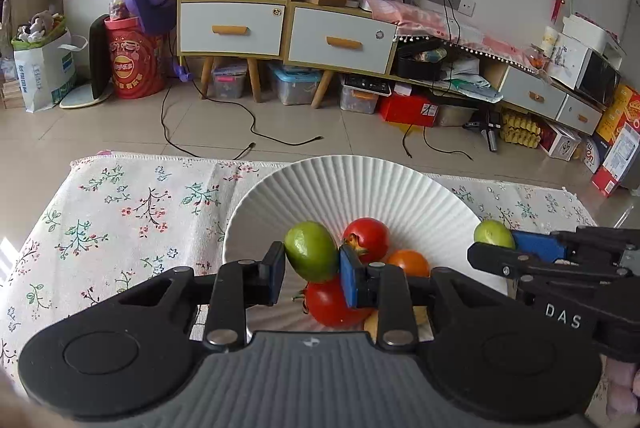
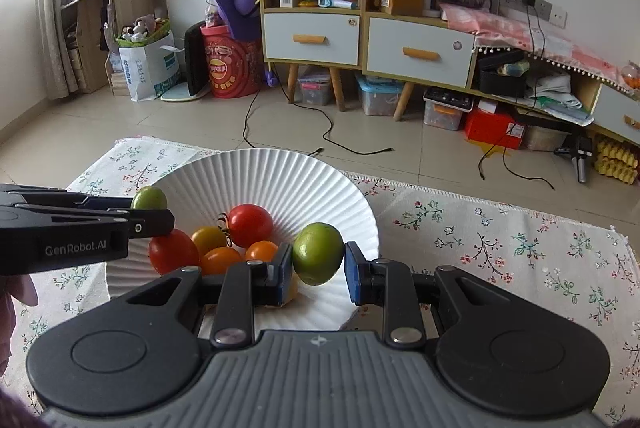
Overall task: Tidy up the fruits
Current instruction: 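Lift both held green tomatoes and carry them over the white bowl, then open both grippers to drop the green tomatoes into the bowl, then withdraw both open grippers from the bowl toward the mandarins, then grasp a mandarin with the left gripper while the right gripper grasps another mandarin, then carry both held mandarins over the white bowl and lower them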
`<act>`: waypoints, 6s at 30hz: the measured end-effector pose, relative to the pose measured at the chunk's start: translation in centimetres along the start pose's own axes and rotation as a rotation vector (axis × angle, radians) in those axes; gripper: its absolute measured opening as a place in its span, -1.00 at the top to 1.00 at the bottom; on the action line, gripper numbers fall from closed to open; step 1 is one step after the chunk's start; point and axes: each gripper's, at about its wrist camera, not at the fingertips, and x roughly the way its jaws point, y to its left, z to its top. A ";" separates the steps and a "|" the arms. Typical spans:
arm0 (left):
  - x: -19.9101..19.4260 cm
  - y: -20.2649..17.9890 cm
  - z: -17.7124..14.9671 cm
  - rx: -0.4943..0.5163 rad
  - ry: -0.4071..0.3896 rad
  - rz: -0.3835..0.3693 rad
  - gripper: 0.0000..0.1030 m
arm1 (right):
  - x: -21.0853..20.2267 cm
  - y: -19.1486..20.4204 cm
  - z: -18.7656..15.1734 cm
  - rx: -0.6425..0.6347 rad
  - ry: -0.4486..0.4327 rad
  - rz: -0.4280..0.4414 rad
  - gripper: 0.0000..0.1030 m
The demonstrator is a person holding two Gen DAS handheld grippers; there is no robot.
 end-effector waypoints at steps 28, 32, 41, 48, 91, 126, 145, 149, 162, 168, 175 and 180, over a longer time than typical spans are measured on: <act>1.1 -0.3 0.1 0.003 -0.001 0.048 0.34 | -0.4 -0.7 0.0 0.023 -0.011 0.006 0.16; 0.5 -0.4 0.1 0.017 -0.005 0.052 0.06 | -0.9 -1.1 -0.1 0.030 -0.014 -0.007 0.03; -1.3 -0.4 -0.5 0.038 0.010 0.055 -0.25 | -2.1 -1.3 -0.6 0.023 -0.012 -0.025 -0.26; -2.6 0.1 -1.1 0.055 0.015 0.043 -0.49 | -3.0 -0.9 -1.5 0.013 0.004 -0.010 -0.42; -4.8 3.3 -8.5 0.221 0.133 -0.006 -0.87 | -2.3 4.9 -4.5 0.033 0.110 0.117 -0.74; -3.7 -1.2 -8.7 0.230 0.221 -0.165 -0.08 | -3.7 2.6 -5.0 0.087 0.162 0.122 0.25; -3.2 -2.1 -8.2 0.241 0.212 -0.134 0.43 | -4.6 1.3 -6.6 0.056 0.183 0.106 0.25; -3.3 -2.3 -8.3 0.255 0.209 -0.137 0.44 | -4.9 1.2 -6.5 0.053 0.179 0.107 0.25; -5.0 -2.4 -7.0 0.241 0.164 -0.154 0.45 | -6.2 1.0 -4.7 0.070 0.101 0.119 0.25; -5.4 -2.3 -5.8 0.224 0.121 -0.150 0.45 | -6.0 1.2 -3.7 0.083 0.075 0.123 0.25; -4.7 -2.4 -5.0 0.233 0.081 -0.110 0.44 | -4.9 1.3 -2.7 0.093 0.054 0.113 0.25; -4.0 -2.3 -4.0 0.207 0.065 -0.092 0.44 | -3.7 0.9 -1.6 0.104 0.035 0.089 0.25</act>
